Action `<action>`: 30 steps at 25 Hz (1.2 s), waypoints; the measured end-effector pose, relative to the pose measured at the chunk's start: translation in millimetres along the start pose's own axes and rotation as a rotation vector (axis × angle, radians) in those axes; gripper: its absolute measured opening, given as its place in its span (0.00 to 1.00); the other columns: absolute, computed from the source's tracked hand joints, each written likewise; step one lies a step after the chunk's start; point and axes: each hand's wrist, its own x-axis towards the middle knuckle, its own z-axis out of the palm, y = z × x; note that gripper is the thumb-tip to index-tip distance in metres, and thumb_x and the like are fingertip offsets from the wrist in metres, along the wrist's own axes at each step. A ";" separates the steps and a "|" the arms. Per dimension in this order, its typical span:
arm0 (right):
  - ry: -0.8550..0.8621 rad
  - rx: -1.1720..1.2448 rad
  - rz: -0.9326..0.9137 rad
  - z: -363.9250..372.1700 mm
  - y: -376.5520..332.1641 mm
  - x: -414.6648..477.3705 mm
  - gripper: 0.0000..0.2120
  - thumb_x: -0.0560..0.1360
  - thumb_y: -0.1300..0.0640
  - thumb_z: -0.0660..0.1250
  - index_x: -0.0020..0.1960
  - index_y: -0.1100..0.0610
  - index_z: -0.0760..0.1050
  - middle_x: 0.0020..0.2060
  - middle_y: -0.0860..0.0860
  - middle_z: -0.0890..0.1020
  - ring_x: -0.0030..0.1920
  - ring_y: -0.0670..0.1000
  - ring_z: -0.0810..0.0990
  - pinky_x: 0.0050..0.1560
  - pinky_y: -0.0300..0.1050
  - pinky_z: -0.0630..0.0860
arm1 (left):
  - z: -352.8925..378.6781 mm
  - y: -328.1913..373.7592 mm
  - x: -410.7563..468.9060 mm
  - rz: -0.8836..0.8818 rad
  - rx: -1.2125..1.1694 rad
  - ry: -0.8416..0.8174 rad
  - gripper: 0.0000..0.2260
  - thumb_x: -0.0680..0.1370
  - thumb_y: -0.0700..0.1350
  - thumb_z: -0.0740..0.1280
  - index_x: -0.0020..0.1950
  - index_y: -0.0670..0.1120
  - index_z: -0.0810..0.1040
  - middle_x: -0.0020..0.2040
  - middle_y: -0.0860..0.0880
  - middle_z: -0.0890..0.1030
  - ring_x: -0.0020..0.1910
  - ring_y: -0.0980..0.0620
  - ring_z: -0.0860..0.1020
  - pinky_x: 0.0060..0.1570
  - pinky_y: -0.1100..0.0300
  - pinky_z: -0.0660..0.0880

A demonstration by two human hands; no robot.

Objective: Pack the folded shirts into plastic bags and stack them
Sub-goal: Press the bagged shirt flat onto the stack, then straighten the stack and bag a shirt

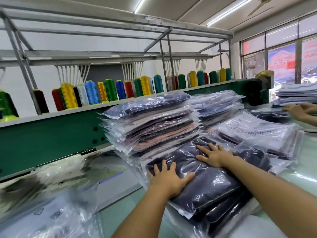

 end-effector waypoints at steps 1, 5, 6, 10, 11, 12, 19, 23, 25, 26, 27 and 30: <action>-0.026 -0.017 0.012 -2.9 -1.7 -0.5 0.35 0.74 0.23 0.44 0.77 0.30 0.40 0.82 0.51 0.43 0.80 0.64 0.44 0.74 0.74 0.49 | -0.2 -0.1 -5.1 -0.001 0.005 0.032 0.50 0.68 0.82 0.48 0.83 0.56 0.48 0.84 0.48 0.46 0.81 0.37 0.45 0.77 0.34 0.44; 0.103 -0.153 -0.006 -21.0 -31.6 -18.1 0.26 0.82 0.45 0.54 0.78 0.49 0.61 0.77 0.58 0.65 0.75 0.63 0.65 0.73 0.61 0.65 | -3.0 -17.0 -29.0 0.038 0.006 0.183 0.41 0.75 0.76 0.53 0.79 0.51 0.61 0.79 0.48 0.63 0.78 0.40 0.61 0.75 0.38 0.58; 0.190 -0.166 -0.022 -23.8 -46.0 -28.2 0.23 0.79 0.50 0.57 0.73 0.52 0.67 0.72 0.57 0.72 0.70 0.61 0.71 0.68 0.58 0.70 | -5.8 -25.9 -38.4 0.041 0.007 0.215 0.37 0.76 0.74 0.54 0.76 0.51 0.65 0.76 0.48 0.68 0.75 0.41 0.65 0.73 0.39 0.62; 0.399 -0.021 -0.181 -35.6 -123.4 -80.7 0.13 0.75 0.53 0.62 0.59 0.53 0.73 0.59 0.53 0.80 0.61 0.58 0.77 0.52 0.51 0.74 | -34.7 -68.9 -82.9 -0.030 -0.003 0.393 0.26 0.79 0.66 0.58 0.69 0.49 0.69 0.67 0.47 0.77 0.66 0.42 0.74 0.65 0.44 0.71; 0.410 0.052 -0.237 -37.3 -146.0 -94.9 0.11 0.75 0.53 0.63 0.56 0.53 0.73 0.56 0.53 0.81 0.57 0.58 0.79 0.50 0.50 0.74 | -44.4 -81.2 -95.0 -0.050 0.001 0.449 0.24 0.80 0.65 0.59 0.68 0.49 0.70 0.66 0.47 0.78 0.64 0.43 0.75 0.63 0.46 0.72; 0.417 0.145 -0.295 -38.2 -168.8 -109.1 0.08 0.75 0.53 0.63 0.53 0.53 0.72 0.51 0.53 0.81 0.53 0.58 0.79 0.48 0.50 0.75 | -54.2 -92.6 -106.7 -0.066 -0.006 0.505 0.21 0.80 0.62 0.60 0.65 0.49 0.71 0.63 0.48 0.78 0.62 0.44 0.76 0.60 0.47 0.73; 0.419 0.564 -0.661 -8.9 -335.4 -220.1 0.10 0.69 0.61 0.62 0.32 0.53 0.64 0.28 0.49 0.72 0.35 0.56 0.73 0.33 0.50 0.66 | -89.4 -179.5 -207.4 -0.149 -0.092 0.764 0.05 0.74 0.45 0.65 0.43 0.50 0.69 0.43 0.50 0.76 0.42 0.45 0.74 0.36 0.54 0.67; 0.322 0.634 -0.765 31.1 -391.9 -257.8 0.13 0.66 0.66 0.59 0.29 0.53 0.59 0.24 0.50 0.62 0.32 0.54 0.61 0.32 0.48 0.56 | -70.9 -228.2 -253.9 -0.253 -0.123 0.725 0.03 0.72 0.42 0.64 0.41 0.49 0.70 0.40 0.50 0.78 0.41 0.44 0.76 0.34 0.55 0.70; 0.260 0.636 -0.772 58.1 -408.1 -267.7 0.17 0.67 0.68 0.59 0.30 0.54 0.54 0.25 0.50 0.59 0.33 0.52 0.57 0.34 0.48 0.55 | -50.3 -254.5 -268.3 -0.316 -0.133 0.652 0.03 0.74 0.43 0.65 0.45 0.50 0.72 0.44 0.50 0.79 0.43 0.46 0.77 0.39 0.54 0.75; 0.223 0.652 -0.775 71.1 -413.1 -270.3 0.17 0.67 0.68 0.60 0.30 0.53 0.54 0.26 0.50 0.58 0.33 0.51 0.57 0.34 0.47 0.55 | -38.4 -267.3 -272.8 -0.339 -0.126 0.604 0.03 0.76 0.45 0.65 0.48 0.50 0.72 0.48 0.50 0.79 0.47 0.46 0.77 0.44 0.52 0.76; 0.184 0.667 -0.770 82.8 -415.8 -271.5 0.17 0.67 0.68 0.60 0.31 0.53 0.54 0.26 0.49 0.59 0.33 0.51 0.58 0.34 0.47 0.56 | -26.0 -280.2 -276.5 -0.360 -0.107 0.550 0.05 0.78 0.47 0.64 0.53 0.50 0.72 0.54 0.49 0.78 0.51 0.46 0.76 0.49 0.51 0.76; 0.145 0.625 -0.669 108.8 -413.2 -267.4 0.13 0.71 0.63 0.63 0.34 0.52 0.61 0.32 0.47 0.69 0.35 0.51 0.67 0.36 0.48 0.64 | 9.3 -316.5 -283.1 -0.429 -0.084 0.394 0.18 0.82 0.54 0.61 0.70 0.50 0.69 0.70 0.48 0.73 0.67 0.44 0.72 0.64 0.50 0.71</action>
